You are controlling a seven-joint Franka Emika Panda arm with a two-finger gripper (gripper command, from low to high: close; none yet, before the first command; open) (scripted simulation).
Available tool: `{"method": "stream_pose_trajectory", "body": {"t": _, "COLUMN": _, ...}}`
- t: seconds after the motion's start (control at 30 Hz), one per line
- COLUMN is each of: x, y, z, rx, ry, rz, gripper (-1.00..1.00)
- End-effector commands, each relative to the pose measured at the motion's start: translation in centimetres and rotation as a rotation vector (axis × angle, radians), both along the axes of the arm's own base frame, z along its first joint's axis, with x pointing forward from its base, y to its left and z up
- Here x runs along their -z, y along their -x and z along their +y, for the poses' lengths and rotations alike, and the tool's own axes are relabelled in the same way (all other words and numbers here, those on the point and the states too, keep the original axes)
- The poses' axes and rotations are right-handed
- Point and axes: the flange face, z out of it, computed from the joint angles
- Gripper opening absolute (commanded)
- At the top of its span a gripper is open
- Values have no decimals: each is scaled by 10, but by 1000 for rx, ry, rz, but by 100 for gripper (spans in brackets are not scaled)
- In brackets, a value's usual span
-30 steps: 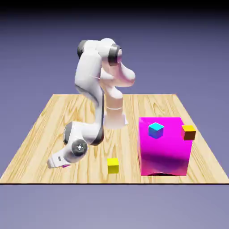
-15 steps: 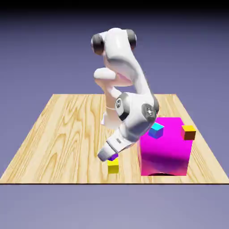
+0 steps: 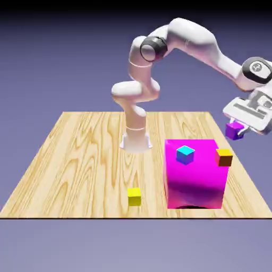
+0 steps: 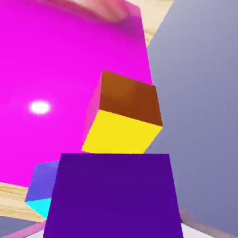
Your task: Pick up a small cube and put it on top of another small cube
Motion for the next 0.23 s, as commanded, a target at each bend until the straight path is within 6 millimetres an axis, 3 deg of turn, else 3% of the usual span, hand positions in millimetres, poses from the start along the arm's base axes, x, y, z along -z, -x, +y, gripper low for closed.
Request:
{"method": "stream_pose_trajectory", "body": {"t": 0.0, "x": 15, "y": -4, "z": -9, "rx": -1, "ry": -1, "rz": 0, "gripper": -100}}
{"method": "stream_pose_trajectory", "body": {"t": 0.03, "x": 24, "y": -6, "z": -15, "rx": -1, "ry": -1, "rz": 1, "gripper": -100}}
{"method": "stream_pose_trajectory", "body": {"t": 0.07, "x": 24, "y": -6, "z": -15, "rx": -1, "ry": -1, "rz": 1, "gripper": 100}}
{"method": "stream_pose_trajectory", "body": {"t": 0.1, "x": 24, "y": -6, "z": -15, "rx": -1, "ry": -1, "rz": 1, "gripper": 100}}
{"method": "stream_pose_trajectory", "body": {"t": 0.2, "x": -22, "y": 6, "z": 12, "rx": -1, "ry": -1, "rz": 0, "gripper": 100}}
